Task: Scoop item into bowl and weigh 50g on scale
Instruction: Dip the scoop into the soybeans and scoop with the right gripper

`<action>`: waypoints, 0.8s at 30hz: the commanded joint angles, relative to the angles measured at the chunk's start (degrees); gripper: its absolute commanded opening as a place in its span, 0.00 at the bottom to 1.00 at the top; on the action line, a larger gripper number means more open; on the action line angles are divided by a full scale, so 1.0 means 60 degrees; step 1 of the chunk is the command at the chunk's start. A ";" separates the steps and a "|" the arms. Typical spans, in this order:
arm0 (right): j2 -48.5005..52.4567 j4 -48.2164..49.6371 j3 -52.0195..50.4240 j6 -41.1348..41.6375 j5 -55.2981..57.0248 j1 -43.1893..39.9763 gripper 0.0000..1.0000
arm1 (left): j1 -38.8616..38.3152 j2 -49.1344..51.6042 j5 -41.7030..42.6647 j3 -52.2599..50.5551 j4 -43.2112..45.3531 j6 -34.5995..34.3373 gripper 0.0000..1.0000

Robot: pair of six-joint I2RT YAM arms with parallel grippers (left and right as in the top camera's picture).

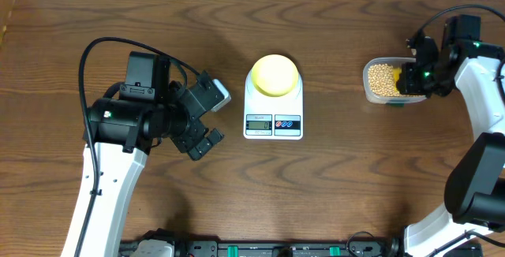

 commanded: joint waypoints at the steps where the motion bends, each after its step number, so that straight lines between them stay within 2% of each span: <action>1: 0.0164 -0.0029 -0.0164 0.0182 -0.1009 -0.0153 0.01 | 0.0033 -0.0004 0.0153 -0.0080 -0.0036 0.0168 0.98; 12: 0.1275 -0.0160 -0.0171 0.0368 -0.2656 -0.1013 0.01 | 0.0033 -0.0004 0.0153 -0.0080 -0.0036 0.0168 0.98; 24: 0.1311 -0.0310 -0.0171 0.0743 -0.3694 -0.2197 0.01 | 0.0033 -0.0004 0.0153 -0.0076 -0.0036 0.0168 0.98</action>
